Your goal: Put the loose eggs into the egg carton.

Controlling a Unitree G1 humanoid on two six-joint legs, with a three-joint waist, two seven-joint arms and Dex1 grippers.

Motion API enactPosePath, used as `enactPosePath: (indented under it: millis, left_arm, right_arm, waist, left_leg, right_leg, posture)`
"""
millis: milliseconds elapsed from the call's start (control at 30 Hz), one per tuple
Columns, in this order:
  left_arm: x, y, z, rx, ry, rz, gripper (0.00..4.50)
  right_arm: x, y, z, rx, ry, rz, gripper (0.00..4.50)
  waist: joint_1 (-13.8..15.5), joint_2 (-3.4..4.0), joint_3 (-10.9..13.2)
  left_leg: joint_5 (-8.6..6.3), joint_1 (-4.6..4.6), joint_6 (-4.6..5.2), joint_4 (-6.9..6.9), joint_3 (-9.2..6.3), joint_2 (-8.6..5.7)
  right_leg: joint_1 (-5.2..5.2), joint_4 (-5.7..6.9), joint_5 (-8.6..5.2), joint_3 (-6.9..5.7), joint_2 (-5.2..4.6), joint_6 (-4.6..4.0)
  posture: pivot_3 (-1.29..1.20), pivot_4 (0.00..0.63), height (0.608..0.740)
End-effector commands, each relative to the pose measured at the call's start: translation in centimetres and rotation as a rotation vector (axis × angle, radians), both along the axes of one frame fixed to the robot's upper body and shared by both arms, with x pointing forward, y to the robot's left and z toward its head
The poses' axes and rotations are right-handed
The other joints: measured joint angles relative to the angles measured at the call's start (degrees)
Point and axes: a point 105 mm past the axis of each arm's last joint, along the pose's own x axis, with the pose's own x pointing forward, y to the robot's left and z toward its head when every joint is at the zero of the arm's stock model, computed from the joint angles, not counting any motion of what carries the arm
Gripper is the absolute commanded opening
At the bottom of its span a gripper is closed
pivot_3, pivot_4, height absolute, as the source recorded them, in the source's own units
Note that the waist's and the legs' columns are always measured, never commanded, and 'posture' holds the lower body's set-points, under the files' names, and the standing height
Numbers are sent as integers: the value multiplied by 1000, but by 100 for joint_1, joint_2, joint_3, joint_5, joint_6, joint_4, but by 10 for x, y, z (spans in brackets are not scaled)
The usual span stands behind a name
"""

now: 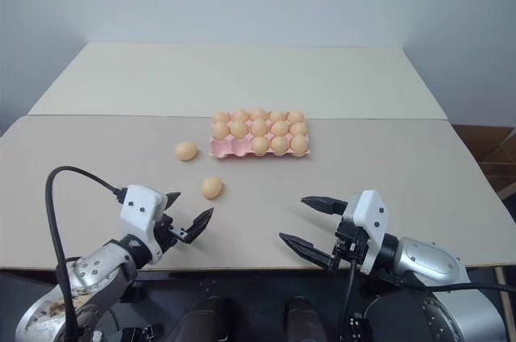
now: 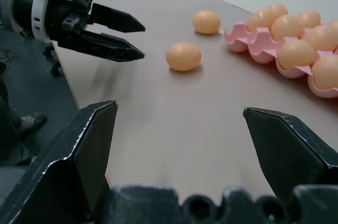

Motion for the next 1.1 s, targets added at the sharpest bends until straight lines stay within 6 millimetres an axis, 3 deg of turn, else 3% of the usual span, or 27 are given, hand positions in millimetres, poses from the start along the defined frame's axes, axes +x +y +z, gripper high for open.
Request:
enactPosePath:
  millis: [33,333,767,900,1100]
  left_arm:
    - [10,-3,9,12,-22,26,4487]
    - [44,-6,2,36,91,-26,4487]
    - [65,-17,-6,56,138,-131,4487]
    - [65,-23,-7,85,125,-165,3654]
    - [70,-22,-4,125,83,-144,1813]
  right_arm:
    - [-6,9,9,5,-61,38,4500]
    - [-3,12,8,-15,-88,57,4500]
    - [-2,17,9,-13,-114,62,4500]
    - [-1,17,9,-20,-115,68,4500]
    - [-1,18,11,-25,-121,71,4500]
  waist:
    - [38,-1,0]
    - [94,-1,0]
    - [107,-1,0]
    - [108,-1,0]
    - [108,-1,0]
  left_leg:
    - [0,0,0,0,-2,-2]
    - [0,12,0,0,-4,-4]
    - [0,12,0,0,-4,-6]
    - [0,12,0,0,-4,-6]
    - [0,12,0,0,-4,-6]
  right_leg:
    - [5,-3,0,-4,-1,0]
    - [17,-6,4,-7,-1,-6]
    - [19,-6,20,-7,-4,-32]
    - [19,-6,21,-6,-4,-33]
    - [19,-6,21,-7,-4,-33]
  posture:
    - [0,150,740]
    - [0,150,740]
    - [0,150,740]
    - [0,150,740]
    - [0,150,740]
